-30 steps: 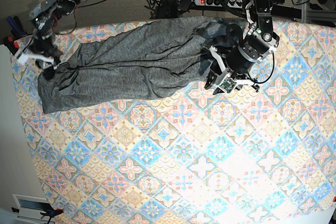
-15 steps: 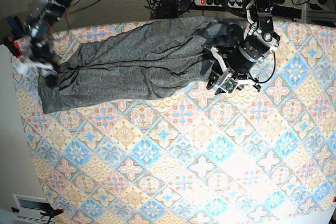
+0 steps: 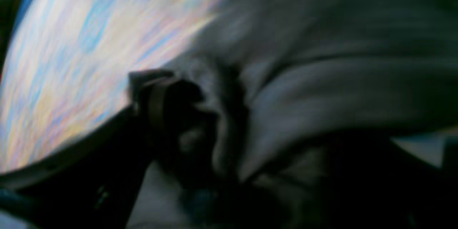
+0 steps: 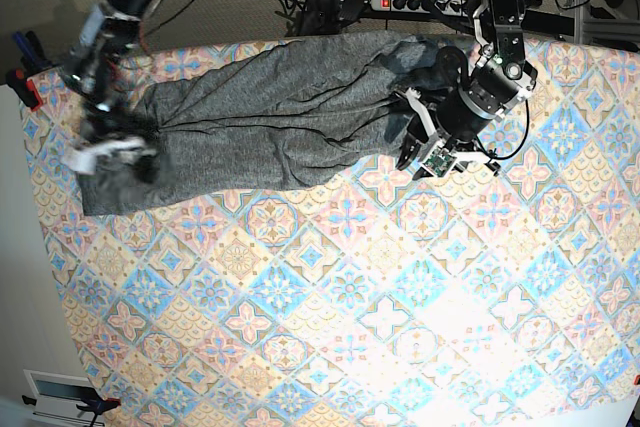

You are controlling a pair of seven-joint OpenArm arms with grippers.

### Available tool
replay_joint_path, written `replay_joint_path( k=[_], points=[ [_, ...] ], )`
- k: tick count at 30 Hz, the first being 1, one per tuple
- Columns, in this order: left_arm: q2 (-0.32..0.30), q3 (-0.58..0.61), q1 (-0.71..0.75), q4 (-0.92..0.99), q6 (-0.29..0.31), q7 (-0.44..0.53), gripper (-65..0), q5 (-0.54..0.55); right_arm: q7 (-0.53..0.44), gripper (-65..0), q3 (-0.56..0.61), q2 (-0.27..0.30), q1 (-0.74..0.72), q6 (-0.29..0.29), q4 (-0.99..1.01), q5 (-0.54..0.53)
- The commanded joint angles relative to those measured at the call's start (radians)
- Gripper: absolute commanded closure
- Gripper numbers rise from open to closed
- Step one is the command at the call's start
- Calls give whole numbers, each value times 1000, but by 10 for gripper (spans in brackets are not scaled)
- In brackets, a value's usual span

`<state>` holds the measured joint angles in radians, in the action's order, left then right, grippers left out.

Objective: Layout the t-shirt on the table in an organized manner, then fold the t-shirt properly
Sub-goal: 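Pull the right gripper's shirt end outward away from the left gripper, then drag the grey shirt end with the right gripper toward the left gripper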

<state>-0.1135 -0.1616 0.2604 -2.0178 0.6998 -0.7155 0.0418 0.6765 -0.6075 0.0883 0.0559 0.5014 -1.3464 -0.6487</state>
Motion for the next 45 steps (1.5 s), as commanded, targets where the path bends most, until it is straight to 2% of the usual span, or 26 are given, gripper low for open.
replay_joint_path(
  k=[1, 4, 9, 12, 18, 20, 22, 28, 32, 39, 45],
  points=[
    [-2, 0, -5, -22, -2, 23, -155, 17, -18, -390, 16, 14, 14, 9, -41, -16],
    [-2, 1, -5, -22, -2, 23, -154, 17, -18, -390, 53, 14, 22, 9, -114, -16],
    [-7, -2, -5, -22, -2, 23, -153, 17, -18, -376, 50, 14, 31, 9, -118, -15],
    [-7, -2, -3, -22, -2, 23, -152, 17, -18, -293, 50, 14, 45, 9, -126, -15],
    [-7, -3, 15, -22, -2, 26, -152, 10, -18, -51, 50, 14, 45, 6, -120, -15],
    [-7, -3, 15, -22, -2, 26, -152, 10, -18, 0, 50, 14, 45, 4, -120, -13],
    [-7, -3, 15, -22, -2, 26, -152, 10, -18, 0, 50, 14, 45, 3, -123, 17],
    [-8, -37, 17, -22, -2, 26, -152, 10, -27, 0, 50, 11, 37, 3, -179, 254],
    [-1, -106, 10, -22, -2, 26, -152, 11, -125, 0, 50, 3, 45, 1, -262, 438],
    [-7, -117, -5, -21, -2, 23, -152, 8, -258, 0, 53, -124, 61, 1, -304, 734],
    [-7, -117, -2, -21, -2, 23, -152, 8, -459, 0, 51, -229, 109, 1, -304, 999]
  ],
)
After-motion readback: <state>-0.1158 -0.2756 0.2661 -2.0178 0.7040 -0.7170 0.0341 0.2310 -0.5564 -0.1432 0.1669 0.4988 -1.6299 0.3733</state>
